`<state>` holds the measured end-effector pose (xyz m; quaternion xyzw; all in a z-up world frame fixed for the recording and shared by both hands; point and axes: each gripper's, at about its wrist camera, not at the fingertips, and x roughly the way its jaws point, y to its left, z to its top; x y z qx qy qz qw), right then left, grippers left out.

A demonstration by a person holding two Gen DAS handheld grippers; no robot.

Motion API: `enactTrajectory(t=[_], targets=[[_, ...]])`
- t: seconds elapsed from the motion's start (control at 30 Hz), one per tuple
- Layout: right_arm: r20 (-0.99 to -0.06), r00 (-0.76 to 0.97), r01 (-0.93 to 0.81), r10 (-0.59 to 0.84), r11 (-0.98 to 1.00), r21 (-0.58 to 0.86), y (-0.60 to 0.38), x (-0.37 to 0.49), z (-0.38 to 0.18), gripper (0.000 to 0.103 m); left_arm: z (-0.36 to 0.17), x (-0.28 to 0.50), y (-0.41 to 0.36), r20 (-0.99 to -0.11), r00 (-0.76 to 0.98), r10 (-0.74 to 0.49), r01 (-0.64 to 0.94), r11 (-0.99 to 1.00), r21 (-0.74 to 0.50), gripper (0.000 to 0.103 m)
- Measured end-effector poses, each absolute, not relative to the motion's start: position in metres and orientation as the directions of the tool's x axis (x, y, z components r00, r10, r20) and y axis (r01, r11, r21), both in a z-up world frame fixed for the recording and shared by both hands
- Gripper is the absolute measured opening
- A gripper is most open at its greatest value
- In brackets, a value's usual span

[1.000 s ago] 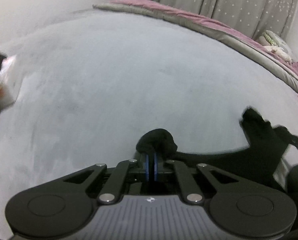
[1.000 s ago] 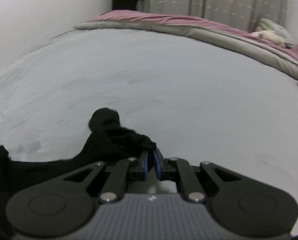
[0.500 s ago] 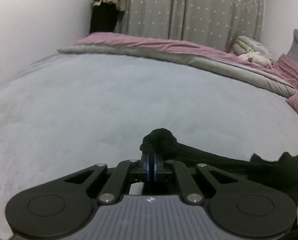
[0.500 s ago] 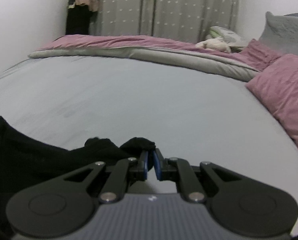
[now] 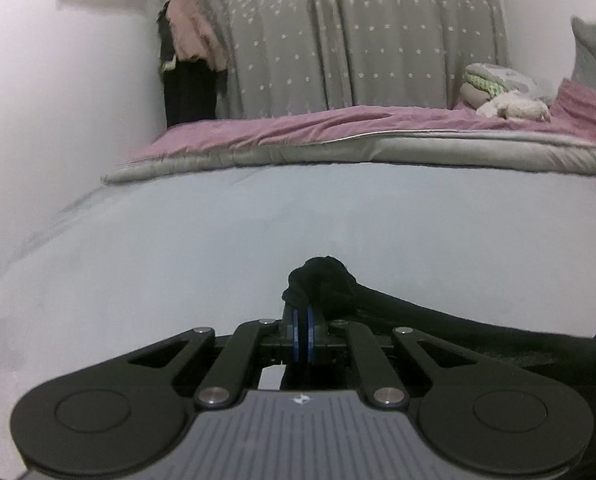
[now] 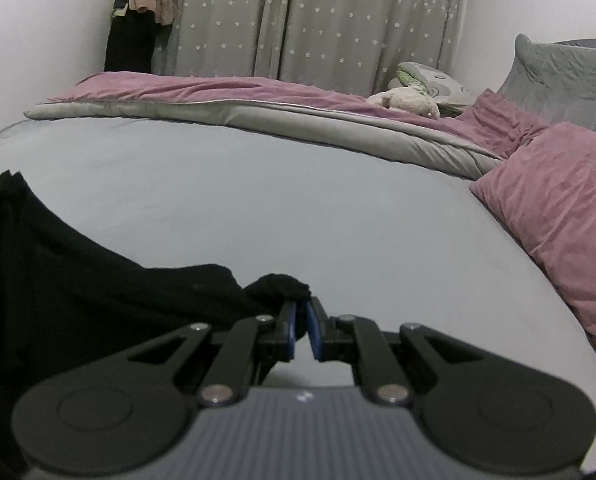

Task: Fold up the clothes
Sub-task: 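Lift the garment with both grippers and spread it out, then release right, then open both grippers and lay the black garment flat on the bed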

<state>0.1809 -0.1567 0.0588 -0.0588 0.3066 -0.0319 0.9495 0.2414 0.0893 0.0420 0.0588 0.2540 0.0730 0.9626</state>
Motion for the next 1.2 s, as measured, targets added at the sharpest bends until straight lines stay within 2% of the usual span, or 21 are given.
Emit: enactTrajectory(t=[0.2, 0.57, 0.6, 0.73, 0.77, 0.87, 1.03, 1.2], targets=[[-0.596, 0.794, 0.052, -0.121, 0.990, -0.131, -0.155, 0.208, 0.046, 0.008, 0.023, 0.254, 0.068, -0.471, 0.857, 0.211, -0.100, 0.963, 0.249, 0.005], [-0.641, 0.758, 0.054, -0.118, 0.991, -0.120, -0.154, 0.219, 0.022, 0.010, 0.006, 0.249, 0.067, -0.514, 0.833, 0.206, -0.090, 0.966, 0.241, 0.013], [-0.645, 0.755, 0.057, -0.115, 0.992, -0.111, -0.155, 0.218, 0.021, 0.012, 0.005, 0.249, 0.067, -0.525, 0.827, 0.199, -0.083, 0.968, 0.236, 0.016], [-0.642, 0.758, 0.052, -0.116, 0.992, -0.117, -0.156, 0.213, 0.026, 0.022, 0.004, 0.244, 0.072, -0.561, 0.809, 0.177, -0.070, 0.976, 0.207, 0.039], [-0.644, 0.756, 0.049, -0.117, 0.991, -0.123, -0.157, 0.212, 0.028, 0.029, 0.004, 0.242, 0.073, -0.567, 0.806, 0.171, -0.067, 0.978, 0.199, 0.045], [-0.650, 0.751, 0.037, -0.113, 0.991, -0.130, -0.157, 0.206, 0.033, 0.044, 0.006, 0.235, 0.077, -0.573, 0.802, 0.170, -0.073, 0.979, 0.188, 0.056], [-0.661, 0.743, 0.020, -0.104, 0.991, -0.133, -0.154, 0.192, 0.040, 0.053, 0.014, 0.218, 0.085, -0.591, 0.792, 0.153, -0.076, 0.985, 0.153, 0.069], [-0.683, 0.726, 0.018, -0.084, 0.994, -0.103, -0.153, 0.175, 0.042, 0.057, 0.019, 0.200, 0.091, -0.618, 0.774, 0.142, -0.074, 0.988, 0.135, 0.072]])
